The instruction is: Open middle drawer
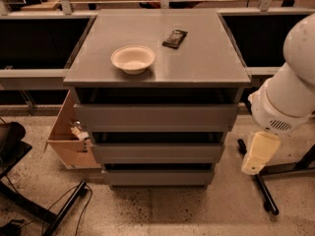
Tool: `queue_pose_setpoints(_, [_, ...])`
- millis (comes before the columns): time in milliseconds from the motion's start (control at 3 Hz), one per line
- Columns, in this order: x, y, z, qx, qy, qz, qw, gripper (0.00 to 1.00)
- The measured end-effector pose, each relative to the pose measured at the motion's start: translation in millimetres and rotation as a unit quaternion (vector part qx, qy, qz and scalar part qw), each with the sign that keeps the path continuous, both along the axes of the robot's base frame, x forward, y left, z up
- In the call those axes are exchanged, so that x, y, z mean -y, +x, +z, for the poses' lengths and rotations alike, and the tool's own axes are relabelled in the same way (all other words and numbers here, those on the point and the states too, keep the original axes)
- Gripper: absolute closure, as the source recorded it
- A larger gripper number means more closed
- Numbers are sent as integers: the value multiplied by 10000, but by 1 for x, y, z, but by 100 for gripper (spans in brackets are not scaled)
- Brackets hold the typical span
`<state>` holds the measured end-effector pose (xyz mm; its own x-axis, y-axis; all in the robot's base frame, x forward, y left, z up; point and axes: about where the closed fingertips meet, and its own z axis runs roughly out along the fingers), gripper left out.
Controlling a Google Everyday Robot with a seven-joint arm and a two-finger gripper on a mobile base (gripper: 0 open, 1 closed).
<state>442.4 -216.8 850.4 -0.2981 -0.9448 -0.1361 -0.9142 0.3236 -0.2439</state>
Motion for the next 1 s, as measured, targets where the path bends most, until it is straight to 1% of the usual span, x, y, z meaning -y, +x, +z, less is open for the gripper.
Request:
queue_pose_setpoints(333, [1,26,-86,-321,-461,11,9984,0])
queue_pose_setpoints(667, [3,47,-126,-517,-715,45,9961,0])
queue_pose_setpoints(1000, [2,47,-130,-542,-702,60,9960,0])
